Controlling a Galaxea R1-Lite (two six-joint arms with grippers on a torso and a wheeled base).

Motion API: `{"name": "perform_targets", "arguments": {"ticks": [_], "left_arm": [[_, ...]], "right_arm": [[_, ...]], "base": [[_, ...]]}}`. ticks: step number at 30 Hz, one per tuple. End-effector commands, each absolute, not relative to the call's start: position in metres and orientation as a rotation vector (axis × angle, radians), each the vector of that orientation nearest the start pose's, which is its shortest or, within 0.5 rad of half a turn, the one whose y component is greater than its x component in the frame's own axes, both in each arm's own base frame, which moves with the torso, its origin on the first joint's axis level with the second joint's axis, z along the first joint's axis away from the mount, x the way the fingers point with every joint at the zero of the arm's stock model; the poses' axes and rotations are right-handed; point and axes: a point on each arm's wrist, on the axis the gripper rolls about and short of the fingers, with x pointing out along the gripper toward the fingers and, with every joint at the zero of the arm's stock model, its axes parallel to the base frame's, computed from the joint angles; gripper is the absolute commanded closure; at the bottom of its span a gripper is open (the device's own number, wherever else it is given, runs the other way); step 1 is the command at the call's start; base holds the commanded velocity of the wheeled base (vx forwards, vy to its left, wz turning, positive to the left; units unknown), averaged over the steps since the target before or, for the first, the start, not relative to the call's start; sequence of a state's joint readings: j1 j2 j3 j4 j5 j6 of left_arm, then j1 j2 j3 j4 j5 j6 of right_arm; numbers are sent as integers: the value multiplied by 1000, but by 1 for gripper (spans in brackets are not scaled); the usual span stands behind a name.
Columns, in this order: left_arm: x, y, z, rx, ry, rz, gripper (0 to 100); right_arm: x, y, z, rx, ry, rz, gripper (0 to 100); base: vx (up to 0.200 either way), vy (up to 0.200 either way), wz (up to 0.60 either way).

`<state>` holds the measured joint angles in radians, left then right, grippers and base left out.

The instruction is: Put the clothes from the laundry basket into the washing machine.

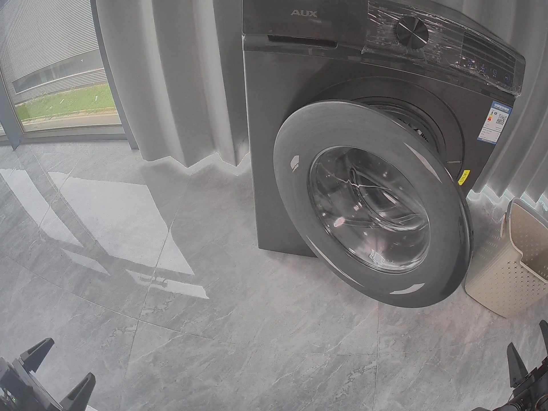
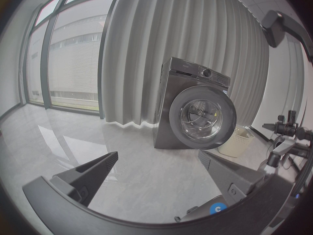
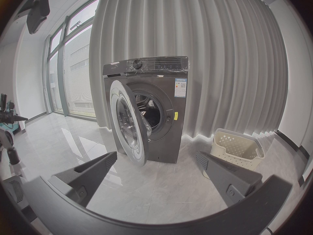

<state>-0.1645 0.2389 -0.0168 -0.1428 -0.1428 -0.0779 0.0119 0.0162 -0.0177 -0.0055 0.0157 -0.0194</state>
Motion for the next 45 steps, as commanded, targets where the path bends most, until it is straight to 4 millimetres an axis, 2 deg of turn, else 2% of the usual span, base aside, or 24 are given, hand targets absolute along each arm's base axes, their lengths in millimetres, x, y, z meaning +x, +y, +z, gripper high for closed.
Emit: {"name": "perform_targets", "arguments": {"ticks": [1, 3, 5, 13, 18, 22, 31, 37, 45], "left_arm": [[-15, -1, 88, -47, 0, -269, 0], [-16, -1, 86, -2, 13, -290, 0], [-16, -2, 83, -31, 43, -321, 0], [-15, -1, 84, -29, 32, -265, 0], [-15, 1, 84, 16, 26, -195, 0], [-15, 4, 83, 98, 33, -68, 0], [-15, 4, 83, 87, 35, -71, 0], [-15, 4, 83, 37, 40, -71, 0], [-15, 3, 83, 35, 40, -80, 0]], "right_arm": [[-22, 0, 76, -17, 0, 31, 0], [-22, 0, 76, -18, 0, 31, 0], [-22, 0, 76, -18, 0, 29, 0], [-22, 0, 76, -17, -2, 31, 0], [-22, 0, 76, -15, 0, 29, 0], [-22, 0, 76, -11, -2, 21, 0], [-22, 0, 77, -63, -6, 35, 0], [-22, 0, 76, -20, 0, 35, 0], [-22, 0, 76, -21, 0, 35, 0]], "base": [[0, 0, 0], [0, 0, 0], [0, 0, 0], [0, 0, 0], [0, 0, 0], [0, -200, 0], [0, -22, 0], [0, 0, 0], [0, 0, -600]]}}
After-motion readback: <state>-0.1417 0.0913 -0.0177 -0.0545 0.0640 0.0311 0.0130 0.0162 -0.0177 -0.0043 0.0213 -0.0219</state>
